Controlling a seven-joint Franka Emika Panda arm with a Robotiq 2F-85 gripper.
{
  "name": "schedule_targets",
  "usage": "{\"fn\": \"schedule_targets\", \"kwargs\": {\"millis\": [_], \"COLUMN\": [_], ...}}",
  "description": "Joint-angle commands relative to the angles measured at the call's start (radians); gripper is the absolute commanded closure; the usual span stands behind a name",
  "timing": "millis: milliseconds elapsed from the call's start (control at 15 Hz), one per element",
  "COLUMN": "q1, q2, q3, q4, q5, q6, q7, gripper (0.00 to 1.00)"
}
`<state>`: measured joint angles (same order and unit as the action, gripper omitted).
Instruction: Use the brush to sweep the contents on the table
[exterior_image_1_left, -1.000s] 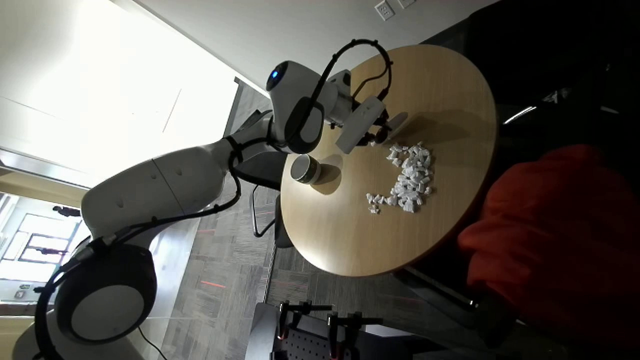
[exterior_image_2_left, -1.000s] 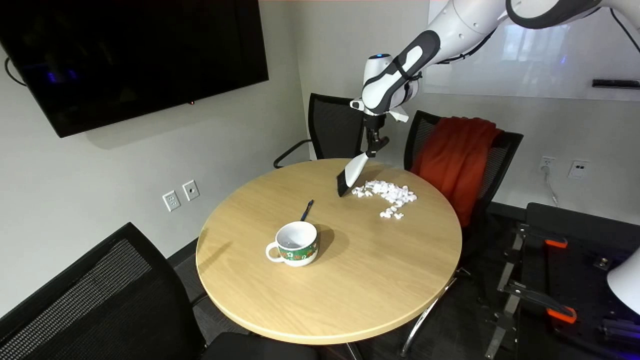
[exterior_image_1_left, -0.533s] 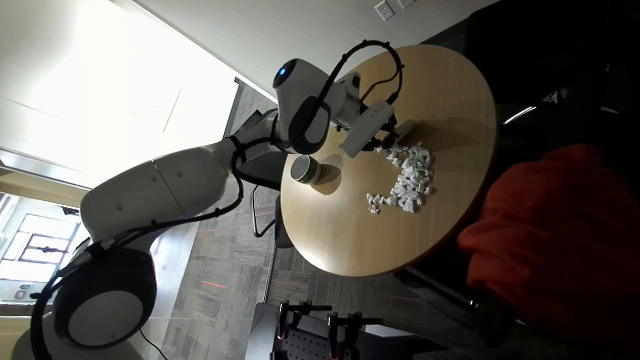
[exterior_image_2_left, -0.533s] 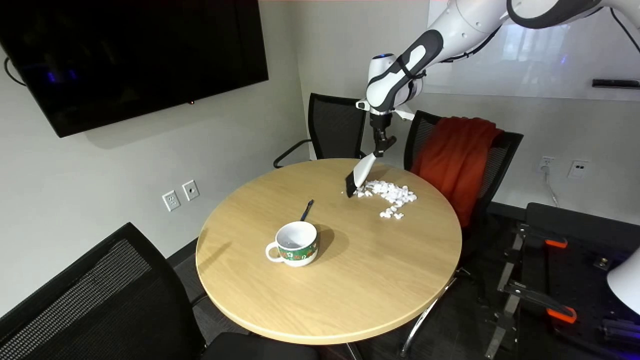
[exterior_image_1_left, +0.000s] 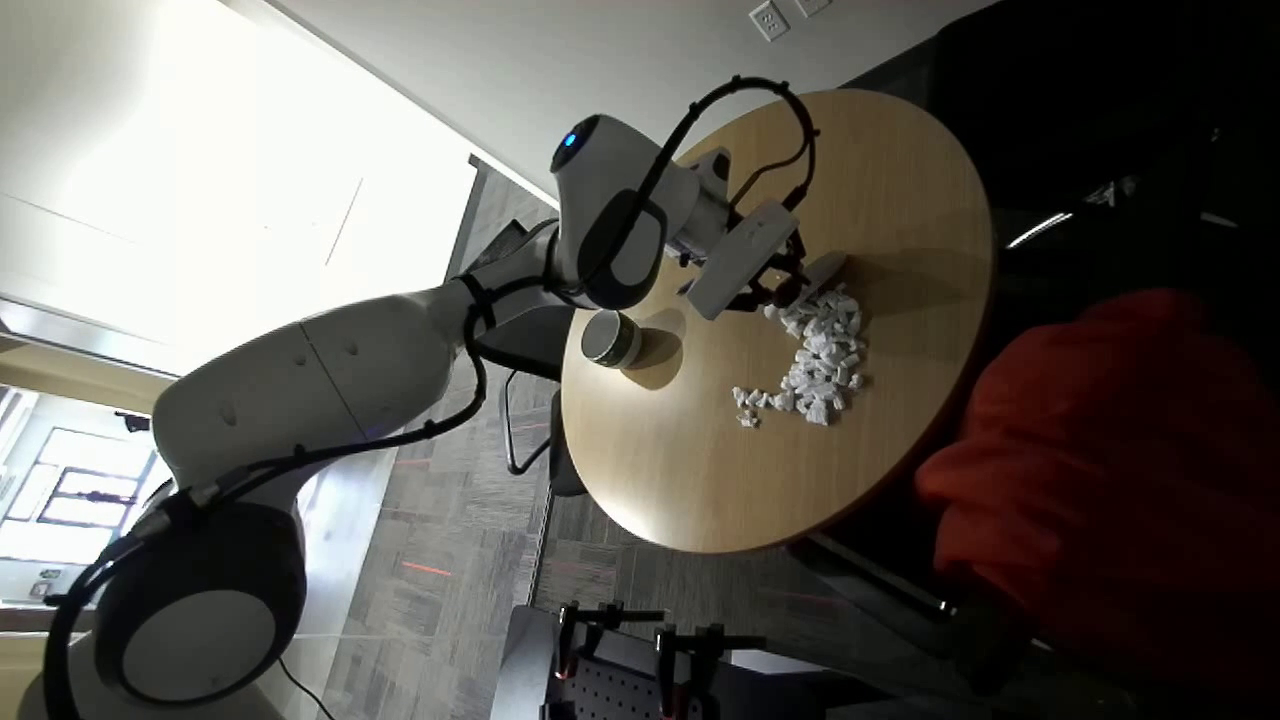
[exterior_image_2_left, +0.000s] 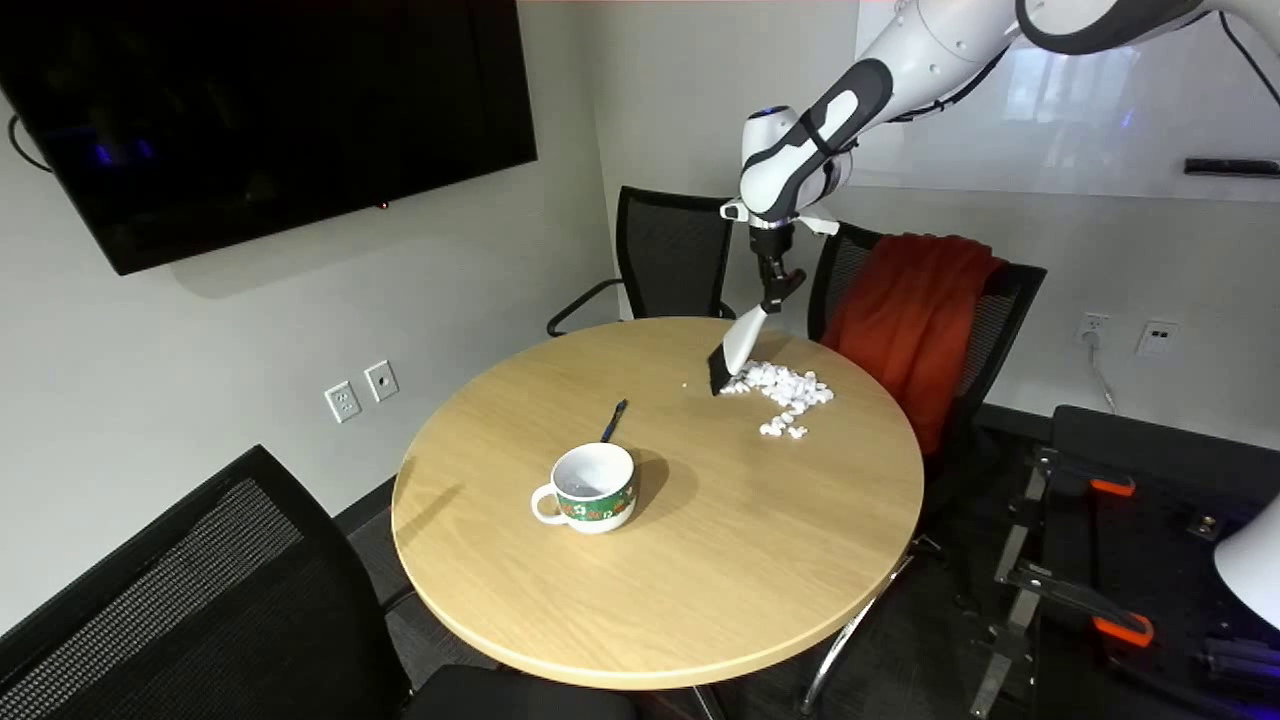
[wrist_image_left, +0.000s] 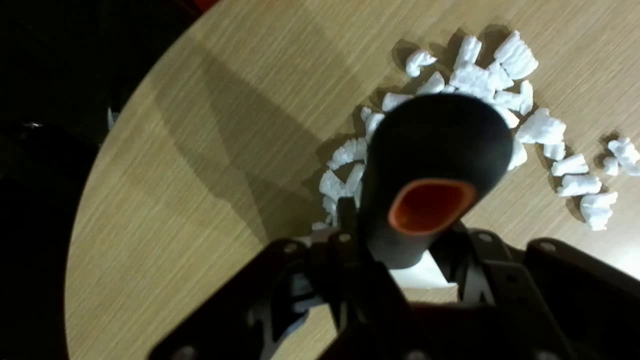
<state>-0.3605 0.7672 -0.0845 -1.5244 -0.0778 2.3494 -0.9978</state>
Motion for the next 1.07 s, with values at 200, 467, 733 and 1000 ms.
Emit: {"fn": "schedule_targets", "kwargs": {"millis": [200, 467, 733, 1000], "q1": [0.0, 0.006, -0.005, -0.015], "q2": [-0.107, -0.143, -0.205, -0.265], "q3": [-0.038, -0.054, -0.019, 0.06], "q4": [-0.089, -0.115, -0.177, -0.242], "q5": [-0.077, -0.12, -0.101, -0.034], "q6": [-0.13, -0.179, -0.092, 0.009], "q7": [-0.02, -0.019, -0.07, -0.226], "gripper": [0.88, 0.88, 0.88, 0.88]}}
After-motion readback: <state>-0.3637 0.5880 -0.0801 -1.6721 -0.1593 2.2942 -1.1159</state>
